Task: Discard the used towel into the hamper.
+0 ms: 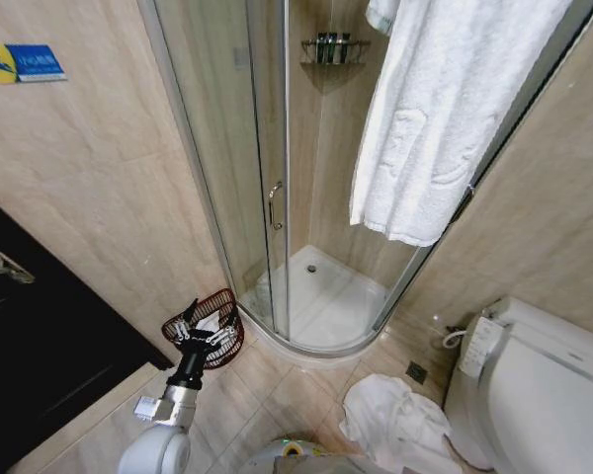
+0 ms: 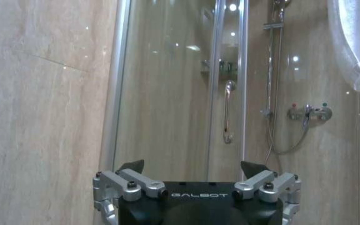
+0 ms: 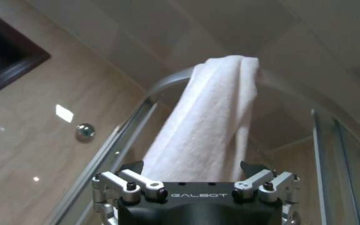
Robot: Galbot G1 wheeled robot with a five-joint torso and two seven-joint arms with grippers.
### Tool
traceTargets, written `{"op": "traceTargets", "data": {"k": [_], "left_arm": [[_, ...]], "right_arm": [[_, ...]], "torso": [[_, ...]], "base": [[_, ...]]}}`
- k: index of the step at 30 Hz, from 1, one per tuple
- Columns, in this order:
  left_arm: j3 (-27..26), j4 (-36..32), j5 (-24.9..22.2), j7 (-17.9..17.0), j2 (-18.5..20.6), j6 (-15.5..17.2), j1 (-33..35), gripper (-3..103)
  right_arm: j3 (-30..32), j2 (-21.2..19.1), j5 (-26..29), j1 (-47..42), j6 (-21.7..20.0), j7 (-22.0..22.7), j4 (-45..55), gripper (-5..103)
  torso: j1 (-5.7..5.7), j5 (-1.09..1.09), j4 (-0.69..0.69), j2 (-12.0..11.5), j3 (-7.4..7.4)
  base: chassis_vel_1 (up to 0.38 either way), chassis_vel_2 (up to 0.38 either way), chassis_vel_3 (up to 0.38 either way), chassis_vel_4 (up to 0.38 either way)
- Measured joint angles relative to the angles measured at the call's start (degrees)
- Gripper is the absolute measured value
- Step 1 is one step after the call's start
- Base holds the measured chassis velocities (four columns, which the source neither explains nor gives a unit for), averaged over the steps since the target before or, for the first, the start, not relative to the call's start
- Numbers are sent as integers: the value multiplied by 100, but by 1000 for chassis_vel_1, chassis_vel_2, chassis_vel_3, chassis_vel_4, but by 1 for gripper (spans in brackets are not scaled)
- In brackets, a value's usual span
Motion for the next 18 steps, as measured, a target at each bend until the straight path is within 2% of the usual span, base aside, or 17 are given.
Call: {"op": "traceTargets", "data": {"k": [1,5,10,12,18], "left_arm": [[0,0,0,0,0,0,0,100],[0,0,0,0,0,0,0,100],[0,0,0,0,0,0,0,100],[0,0,0,0,0,0,0,100],[0,0,0,1,0,0,0,100]], "right_arm": [[0,0,0,0,0,0,0,100],[-712,-575,335,1017,-270,363,-462,100],[-795,-815,755,1310,-528,456,-631,100],[-645,-1042,1039,1251,-574,288,-863,100],[-518,-1089,1187,1278,-563,307,-820,100]], "torso": [[0,0,0,0,0],[0,-3,2,0,0],[-1,-2,0,0,0],[-1,1,0,0,0],[-1,-3,0,0,-1]], "base": [[0,0,0,0],[0,0,0,0],[0,0,0,0],[0,0,0,0],[0,0,0,0]]}}
